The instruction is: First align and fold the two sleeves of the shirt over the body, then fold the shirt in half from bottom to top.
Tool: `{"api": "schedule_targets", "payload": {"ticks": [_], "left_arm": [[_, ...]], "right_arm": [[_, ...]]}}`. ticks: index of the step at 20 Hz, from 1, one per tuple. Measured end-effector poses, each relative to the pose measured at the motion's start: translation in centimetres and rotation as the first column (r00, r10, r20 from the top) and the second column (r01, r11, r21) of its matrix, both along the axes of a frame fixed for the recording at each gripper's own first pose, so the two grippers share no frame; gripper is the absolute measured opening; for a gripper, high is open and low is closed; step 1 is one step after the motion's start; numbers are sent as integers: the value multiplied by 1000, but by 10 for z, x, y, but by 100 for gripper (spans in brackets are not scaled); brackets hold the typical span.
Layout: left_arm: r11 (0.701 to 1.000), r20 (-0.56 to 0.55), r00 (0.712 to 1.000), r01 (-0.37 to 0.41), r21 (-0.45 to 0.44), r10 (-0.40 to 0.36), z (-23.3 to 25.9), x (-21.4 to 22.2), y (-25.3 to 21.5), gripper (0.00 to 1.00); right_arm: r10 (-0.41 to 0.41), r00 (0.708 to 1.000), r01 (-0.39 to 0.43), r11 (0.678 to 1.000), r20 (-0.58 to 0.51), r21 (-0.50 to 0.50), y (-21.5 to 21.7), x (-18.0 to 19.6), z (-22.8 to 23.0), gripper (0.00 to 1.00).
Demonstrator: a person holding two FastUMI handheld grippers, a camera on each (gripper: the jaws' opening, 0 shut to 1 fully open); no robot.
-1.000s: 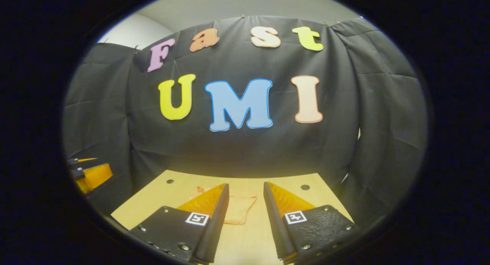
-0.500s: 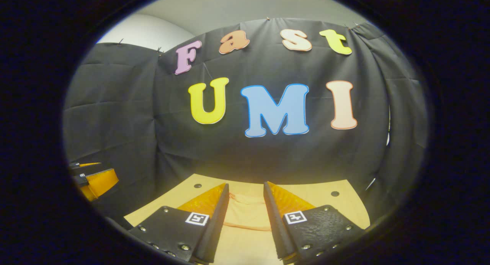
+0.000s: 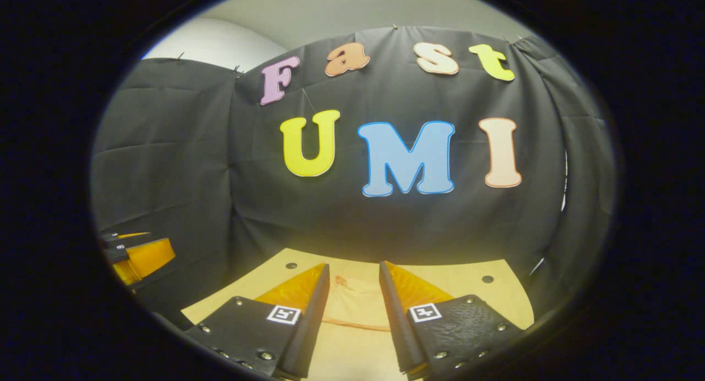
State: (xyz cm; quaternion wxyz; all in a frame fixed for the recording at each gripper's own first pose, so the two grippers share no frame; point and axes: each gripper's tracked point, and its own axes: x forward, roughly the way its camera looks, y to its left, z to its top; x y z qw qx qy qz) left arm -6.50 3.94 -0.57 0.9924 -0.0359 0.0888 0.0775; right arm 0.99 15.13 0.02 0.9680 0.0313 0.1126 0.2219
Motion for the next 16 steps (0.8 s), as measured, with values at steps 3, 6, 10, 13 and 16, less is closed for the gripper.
{"api": "schedule_targets", "payload": {"ticks": [3, 6, 10, 13, 16], "left_arm": [[1000, 2, 1000, -5, 4, 5, 1, 0, 3, 96], [1000, 8, 1000, -15, 8, 15, 3, -2, 11, 96], [1000, 15, 1000, -28, 3, 28, 4, -5, 24, 96], [999, 13, 999, -37, 3, 37, 3, -7, 23, 96], [999, 12, 999, -51, 4, 51, 3, -13, 23, 96]], "right_arm": [[4, 1000, -4, 1000, -3, 3, 9, 1, 0, 55], [6, 1000, -6, 1000, 0, 11, 17, 2, 3, 57], [14, 1000, -15, 1000, 7, 4, 22, 3, 4, 55], [20, 1000, -20, 1000, 0, 5, 23, 3, 3, 57], [30, 1000, -30, 1000, 2, 1, 22, 1, 3, 57]]}}
